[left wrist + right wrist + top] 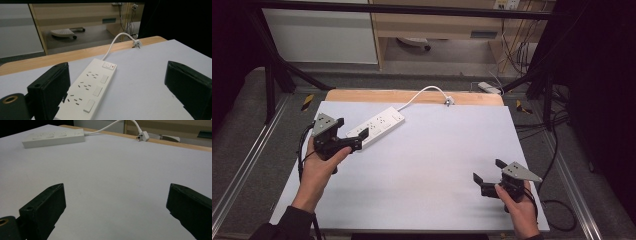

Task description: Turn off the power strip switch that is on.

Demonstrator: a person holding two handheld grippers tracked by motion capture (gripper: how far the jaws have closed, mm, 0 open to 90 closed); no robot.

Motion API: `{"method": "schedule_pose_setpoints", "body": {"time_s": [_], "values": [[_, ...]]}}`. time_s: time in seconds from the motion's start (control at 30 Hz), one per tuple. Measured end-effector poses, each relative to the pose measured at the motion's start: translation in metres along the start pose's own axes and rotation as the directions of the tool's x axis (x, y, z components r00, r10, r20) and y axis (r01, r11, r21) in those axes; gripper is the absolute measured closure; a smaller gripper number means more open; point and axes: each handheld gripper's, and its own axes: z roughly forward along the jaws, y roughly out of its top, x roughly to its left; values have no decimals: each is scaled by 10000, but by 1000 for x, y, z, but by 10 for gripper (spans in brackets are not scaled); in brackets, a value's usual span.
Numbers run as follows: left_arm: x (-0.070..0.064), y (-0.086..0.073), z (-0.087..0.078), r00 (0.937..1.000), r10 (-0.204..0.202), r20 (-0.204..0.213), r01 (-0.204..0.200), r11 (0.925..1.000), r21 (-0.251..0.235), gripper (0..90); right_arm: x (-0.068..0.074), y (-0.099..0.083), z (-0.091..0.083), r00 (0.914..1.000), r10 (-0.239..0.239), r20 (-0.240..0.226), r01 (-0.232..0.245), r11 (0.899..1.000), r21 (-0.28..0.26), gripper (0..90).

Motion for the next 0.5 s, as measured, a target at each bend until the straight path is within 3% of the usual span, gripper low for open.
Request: {"method": "schedule_pose_setpoints", "body": {"time_s": [0.13, 0.5], "values": [[1, 0, 4, 10000, 39, -18, -39, 10000, 89, 62, -1, 0, 0, 10000, 9, -2, -9, 10000, -27, 28], [6, 4, 13, 9994, -319, 92, 318, 9994, 96, 66, 0, 1, -1, 10000, -29, 29, 29, 10000, -36, 28]]}}
